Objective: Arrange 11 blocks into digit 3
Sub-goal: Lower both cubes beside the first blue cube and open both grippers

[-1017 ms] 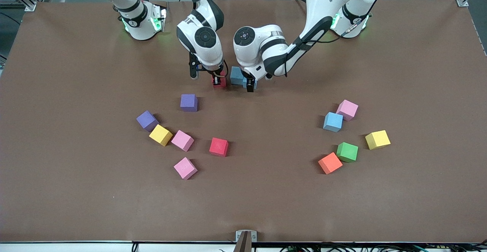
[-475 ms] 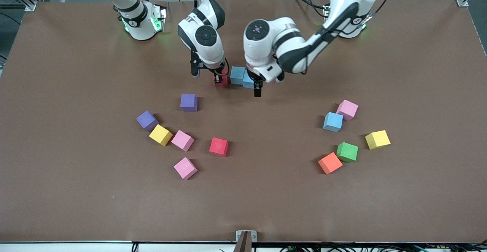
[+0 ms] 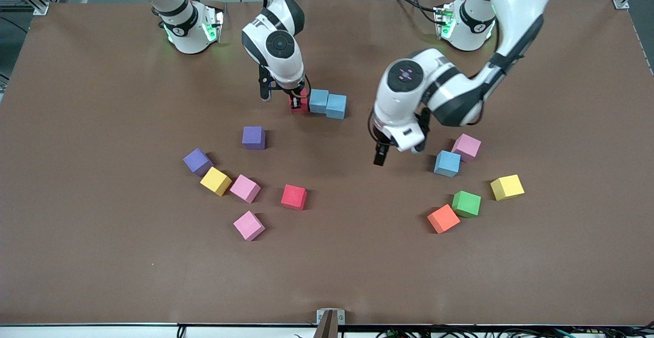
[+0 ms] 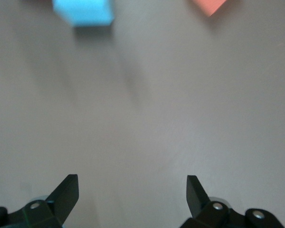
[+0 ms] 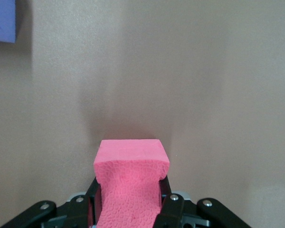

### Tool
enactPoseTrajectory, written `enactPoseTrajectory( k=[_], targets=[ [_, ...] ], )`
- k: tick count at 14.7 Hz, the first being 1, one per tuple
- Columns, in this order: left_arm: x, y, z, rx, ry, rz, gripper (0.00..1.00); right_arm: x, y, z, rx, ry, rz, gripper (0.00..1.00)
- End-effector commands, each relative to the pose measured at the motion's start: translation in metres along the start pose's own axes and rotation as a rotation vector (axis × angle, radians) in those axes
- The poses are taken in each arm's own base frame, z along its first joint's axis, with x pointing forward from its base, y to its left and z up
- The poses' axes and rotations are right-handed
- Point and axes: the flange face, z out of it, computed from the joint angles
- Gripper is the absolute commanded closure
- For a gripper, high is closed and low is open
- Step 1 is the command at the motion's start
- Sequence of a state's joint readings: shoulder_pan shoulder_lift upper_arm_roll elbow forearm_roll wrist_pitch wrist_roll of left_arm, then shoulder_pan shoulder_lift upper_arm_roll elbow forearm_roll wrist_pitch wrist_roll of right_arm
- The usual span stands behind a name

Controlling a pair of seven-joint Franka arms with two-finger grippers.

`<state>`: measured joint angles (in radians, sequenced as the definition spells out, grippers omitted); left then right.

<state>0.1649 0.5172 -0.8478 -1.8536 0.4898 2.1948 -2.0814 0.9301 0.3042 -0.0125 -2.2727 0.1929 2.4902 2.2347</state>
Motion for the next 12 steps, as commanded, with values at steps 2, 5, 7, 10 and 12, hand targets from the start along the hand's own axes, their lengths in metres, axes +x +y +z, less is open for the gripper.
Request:
enactPoseTrajectory(
  k=[2,5,7,10,12],
  targets=[
    [0.055,0.005,-0.01,-0.002,0.016,0.271,0.0,0.002,0.012,0.0,-0.007,-0.02,0.036,1.0],
    [0.103,-0.002,-0.006,0.016,0.008,0.516,0.0,0.001,0.012,-0.001,-0.005,-0.035,0.048,1.0],
    [0.126,-0.003,-0.006,0.016,0.004,0.691,0.0,0.001,0.012,-0.001,-0.004,-0.035,0.049,1.0],
    [0.145,-0.013,0.007,0.035,-0.008,0.907,0.0,0.001,0.011,-0.002,-0.003,-0.036,0.05,1.0],
    [0.142,-0.02,0.018,0.053,0.011,1.08,0.0,0.0,0.009,-0.003,0.001,-0.04,0.051,1.0]
  ],
)
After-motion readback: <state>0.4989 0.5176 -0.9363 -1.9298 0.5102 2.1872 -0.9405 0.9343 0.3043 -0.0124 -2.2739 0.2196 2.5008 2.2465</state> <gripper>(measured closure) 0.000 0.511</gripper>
